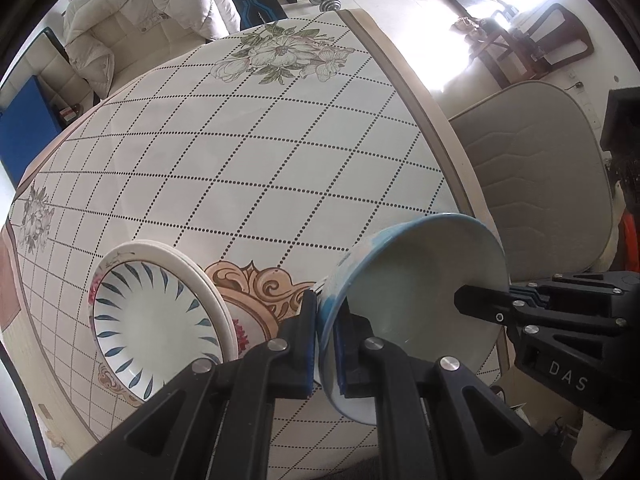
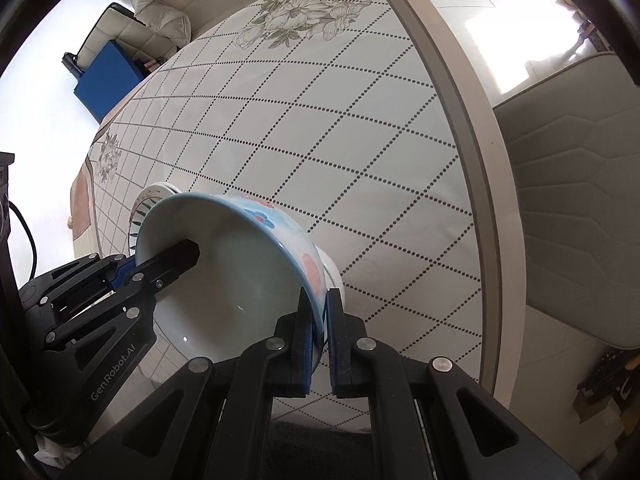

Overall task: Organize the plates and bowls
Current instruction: 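Lift the polka-dot bowl with both tools toward the bowl stack, then lower the polka-dot bowl into the white bowl stack and open both tools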

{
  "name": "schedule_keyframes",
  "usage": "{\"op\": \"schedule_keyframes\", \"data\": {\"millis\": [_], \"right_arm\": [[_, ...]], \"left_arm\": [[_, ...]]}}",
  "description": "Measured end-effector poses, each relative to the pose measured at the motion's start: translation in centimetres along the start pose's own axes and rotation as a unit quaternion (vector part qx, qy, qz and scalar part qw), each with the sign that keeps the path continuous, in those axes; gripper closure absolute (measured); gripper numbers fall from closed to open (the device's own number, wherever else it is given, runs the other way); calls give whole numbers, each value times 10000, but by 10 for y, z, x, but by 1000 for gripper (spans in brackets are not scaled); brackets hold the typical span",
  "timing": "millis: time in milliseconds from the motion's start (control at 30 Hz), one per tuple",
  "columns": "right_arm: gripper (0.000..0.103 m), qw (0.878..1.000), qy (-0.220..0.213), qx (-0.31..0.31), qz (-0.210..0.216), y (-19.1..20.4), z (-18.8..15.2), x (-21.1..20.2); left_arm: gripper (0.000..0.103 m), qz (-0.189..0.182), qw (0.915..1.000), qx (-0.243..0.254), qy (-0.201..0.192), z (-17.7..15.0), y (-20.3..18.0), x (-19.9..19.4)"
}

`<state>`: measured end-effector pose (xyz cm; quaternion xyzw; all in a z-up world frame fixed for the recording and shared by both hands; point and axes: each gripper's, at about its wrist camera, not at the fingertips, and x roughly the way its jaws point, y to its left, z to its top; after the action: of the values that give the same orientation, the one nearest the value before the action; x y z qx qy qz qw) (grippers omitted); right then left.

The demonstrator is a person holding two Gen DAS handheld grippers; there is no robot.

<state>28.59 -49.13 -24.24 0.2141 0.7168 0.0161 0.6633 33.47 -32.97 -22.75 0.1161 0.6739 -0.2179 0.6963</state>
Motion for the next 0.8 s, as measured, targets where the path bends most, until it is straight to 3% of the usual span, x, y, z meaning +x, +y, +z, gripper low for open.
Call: {"op": "schedule_keyframes", "data": {"millis": [400, 800], "right_arm": [[96, 9995, 317, 16, -28, 4, -23, 30], [96, 9977, 654, 77, -138, 1, -13, 58]], "left_arm": [[97, -59, 9995, -84, 307, -23, 10, 24], [97, -71, 9979, -90, 637, -21, 12, 51]]}}
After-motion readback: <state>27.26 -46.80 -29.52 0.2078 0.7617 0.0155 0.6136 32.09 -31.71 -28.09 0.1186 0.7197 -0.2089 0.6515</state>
